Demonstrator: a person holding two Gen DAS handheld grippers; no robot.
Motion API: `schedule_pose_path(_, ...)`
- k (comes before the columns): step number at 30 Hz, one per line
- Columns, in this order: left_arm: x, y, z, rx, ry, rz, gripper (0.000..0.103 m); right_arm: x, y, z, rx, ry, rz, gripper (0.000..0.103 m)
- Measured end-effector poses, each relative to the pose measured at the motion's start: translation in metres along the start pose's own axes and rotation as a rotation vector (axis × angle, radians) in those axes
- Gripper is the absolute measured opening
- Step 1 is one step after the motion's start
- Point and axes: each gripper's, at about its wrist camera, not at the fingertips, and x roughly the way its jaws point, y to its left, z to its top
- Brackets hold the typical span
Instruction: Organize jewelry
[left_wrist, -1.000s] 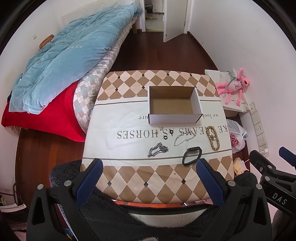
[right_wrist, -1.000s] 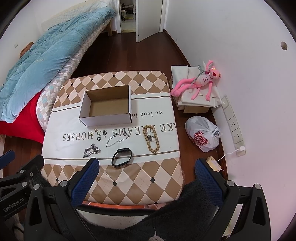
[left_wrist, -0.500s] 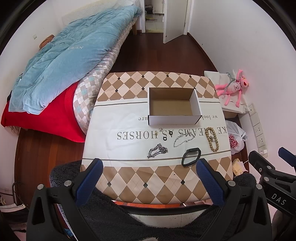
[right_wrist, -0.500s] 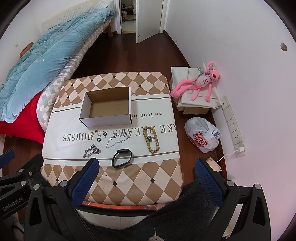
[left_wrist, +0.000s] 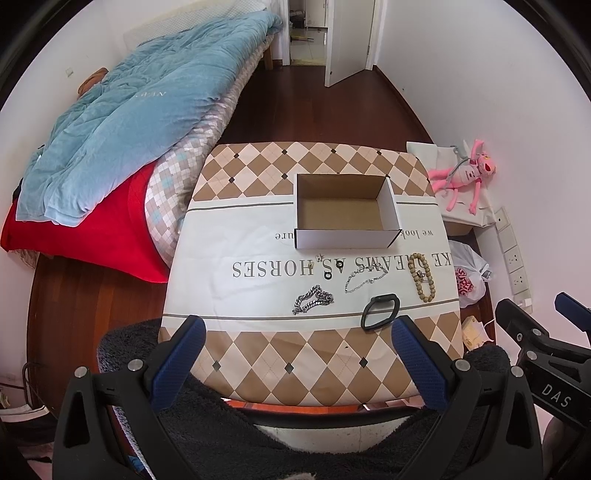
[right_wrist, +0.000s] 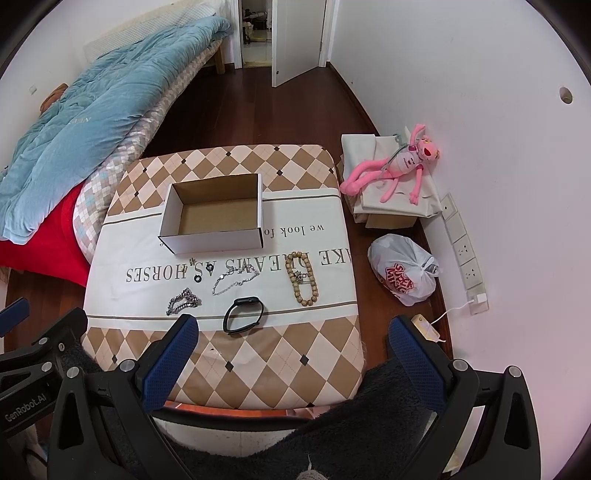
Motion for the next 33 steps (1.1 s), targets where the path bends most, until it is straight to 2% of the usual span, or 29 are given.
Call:
schedule_pose_path(9, -0.002, 0.0, 0.0, 0.001, 0.0, -0.001, 0.103, 0.003, 0.001, -0.006, -0.002, 0.001, -0.001, 0.103)
schedule_pose_path(17, -0.001, -0.004, 0.001, 0.007, -0.008, 0.004, 0.103, 0.002, 0.0, 0.003, 0.014, -0.002, 0.005, 0.103)
schedule_pose_path(23, 0.023, -0.019, 0.013, 0.018, -0.036, 0.031, 0.103, 0.005, -0.017, 0.02, 0.033, -0.05, 0.033, 0.103)
schedule_pose_path(24, 0.031, -0.022, 0.015, 0.022, -0.034, 0.038, 0.103, 0.014, -0.028, 0.033, 0.039, -0.063, 0.019, 0.103)
schedule_pose_path(25, 0.044, -0.026, 0.018, 0.028, -0.024, 0.037, 0.103, 0.017, -0.028, 0.023, 0.039, -0.062, 0.02, 0.103)
schedule_pose_path(28, 0.077, -0.036, 0.022, 0.046, 0.004, 0.033, 0.103, 0.055, -0.047, 0.03, 0.053, -0.034, -0.007, 0.103)
schedule_pose_path(30, 0.103, -0.045, 0.021, 0.064, 0.049, 0.018, 0.102, 0.085, -0.052, 0.024, 0.06, -0.004, -0.008, 0.098)
schedule_pose_path(32, 0.129, -0.054, 0.016, 0.08, 0.098, 0.003, 0.102, 0.108, -0.057, 0.02, 0.062, 0.034, -0.013, 0.085)
schedule_pose_path(33, 0.141, -0.058, 0.013, 0.085, 0.125, -0.012, 0.102, 0.128, -0.063, 0.018, 0.067, 0.069, -0.011, 0.083)
